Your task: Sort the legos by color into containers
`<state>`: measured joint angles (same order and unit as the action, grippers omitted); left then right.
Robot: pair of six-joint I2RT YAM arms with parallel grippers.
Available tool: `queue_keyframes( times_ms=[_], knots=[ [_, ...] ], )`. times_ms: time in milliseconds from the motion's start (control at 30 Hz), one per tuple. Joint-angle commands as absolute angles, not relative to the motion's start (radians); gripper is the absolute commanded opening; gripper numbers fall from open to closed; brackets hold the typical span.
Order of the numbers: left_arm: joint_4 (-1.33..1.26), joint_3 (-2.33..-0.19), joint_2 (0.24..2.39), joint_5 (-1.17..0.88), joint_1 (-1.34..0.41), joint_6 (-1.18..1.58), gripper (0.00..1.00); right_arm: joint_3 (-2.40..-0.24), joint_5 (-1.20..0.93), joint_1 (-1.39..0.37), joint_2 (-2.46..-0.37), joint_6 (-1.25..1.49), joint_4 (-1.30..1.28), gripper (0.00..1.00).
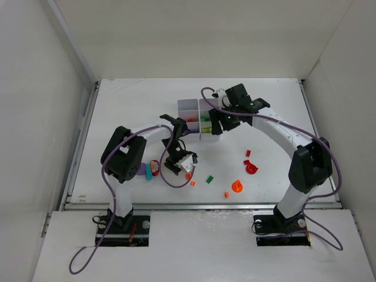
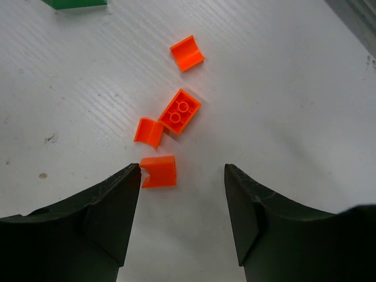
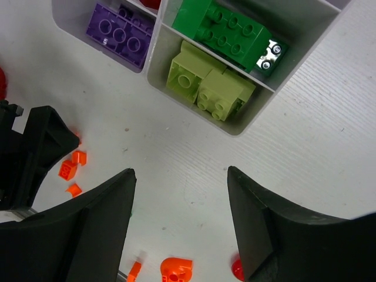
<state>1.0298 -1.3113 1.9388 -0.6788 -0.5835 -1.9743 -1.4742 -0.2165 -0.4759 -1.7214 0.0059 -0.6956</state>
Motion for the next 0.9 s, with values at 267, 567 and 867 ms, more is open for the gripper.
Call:
queue_keyframes(
  times_ms=[267, 567, 867],
  knots=[
    [1.132, -1.411, 2.005, -0.718, -0.63, -2.146, 0.24, -1.491, -0.278, -0.422, -1.758, -0.067, -0.696, 0.69],
    [1.132, -1.374, 1.974, -0.747, -0.6, -2.183, 0.0, -1.491, -0.278, -0.403, -1.747, -0.067, -0.696, 0.68],
    [1.132, -1.39, 1.933, -0.726, -0.578, -2.114, 0.62, -1.491, -0.278, -0.403, -1.729, -0.067, -0.696, 0.68]
  ],
)
